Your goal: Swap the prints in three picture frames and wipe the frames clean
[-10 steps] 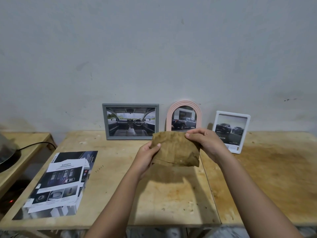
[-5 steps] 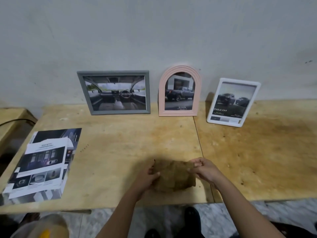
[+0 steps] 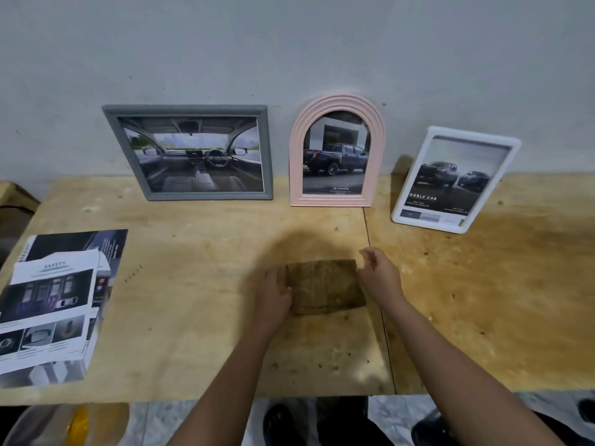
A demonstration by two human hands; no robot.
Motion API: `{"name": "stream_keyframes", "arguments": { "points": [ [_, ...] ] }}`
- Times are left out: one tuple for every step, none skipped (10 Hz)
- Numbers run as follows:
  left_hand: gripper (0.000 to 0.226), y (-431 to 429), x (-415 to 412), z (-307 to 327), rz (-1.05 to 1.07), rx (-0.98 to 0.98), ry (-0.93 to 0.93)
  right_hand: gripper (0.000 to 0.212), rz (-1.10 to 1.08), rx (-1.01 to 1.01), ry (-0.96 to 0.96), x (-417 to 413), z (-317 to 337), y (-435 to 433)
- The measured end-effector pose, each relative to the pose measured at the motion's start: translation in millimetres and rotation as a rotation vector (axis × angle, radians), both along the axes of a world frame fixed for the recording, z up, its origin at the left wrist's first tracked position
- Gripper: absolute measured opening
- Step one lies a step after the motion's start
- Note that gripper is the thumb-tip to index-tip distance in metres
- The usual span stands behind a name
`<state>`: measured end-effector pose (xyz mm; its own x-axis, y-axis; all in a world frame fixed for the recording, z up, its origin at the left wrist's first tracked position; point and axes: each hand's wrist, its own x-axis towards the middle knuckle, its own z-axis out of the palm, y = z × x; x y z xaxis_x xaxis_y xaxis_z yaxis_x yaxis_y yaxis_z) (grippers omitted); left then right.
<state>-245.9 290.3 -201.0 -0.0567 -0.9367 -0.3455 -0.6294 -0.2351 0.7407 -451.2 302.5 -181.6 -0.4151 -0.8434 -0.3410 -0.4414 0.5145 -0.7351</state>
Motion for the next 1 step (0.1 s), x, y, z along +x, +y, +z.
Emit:
{"name": "stream_keyframes", "arguments": {
  "points": [
    [0.05, 3.2, 15.7, -13.2, -0.09, -0.07, -0.329, 0.046, 0.104, 0.013, 0.399, -11.0, -16.1, 18.1]
  ]
}}
